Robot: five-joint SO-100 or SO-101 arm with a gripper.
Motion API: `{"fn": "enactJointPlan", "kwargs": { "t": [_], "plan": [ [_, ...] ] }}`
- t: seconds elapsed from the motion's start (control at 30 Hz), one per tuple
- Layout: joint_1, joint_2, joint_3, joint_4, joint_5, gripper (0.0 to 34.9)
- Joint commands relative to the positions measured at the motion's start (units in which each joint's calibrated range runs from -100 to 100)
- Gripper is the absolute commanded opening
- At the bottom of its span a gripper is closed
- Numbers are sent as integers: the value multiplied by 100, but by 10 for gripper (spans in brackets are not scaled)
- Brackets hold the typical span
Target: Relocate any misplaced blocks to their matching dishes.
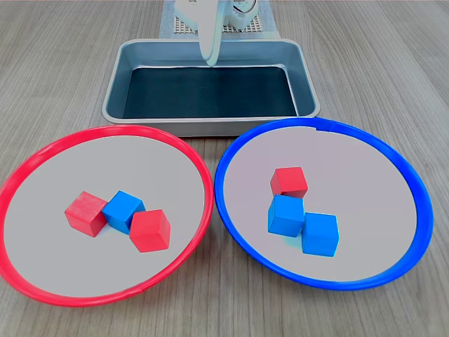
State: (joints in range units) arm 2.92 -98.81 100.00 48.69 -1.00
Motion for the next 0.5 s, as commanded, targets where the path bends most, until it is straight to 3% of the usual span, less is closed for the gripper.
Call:
{"fn": "enactJointPlan", "kwargs": {
  "t": [0.0, 0.47],
  "plan": [
    [-43, -26, 0, -103, 24, 4],
    [-33, 375, -200, -177, 73, 4]
  ]
}}
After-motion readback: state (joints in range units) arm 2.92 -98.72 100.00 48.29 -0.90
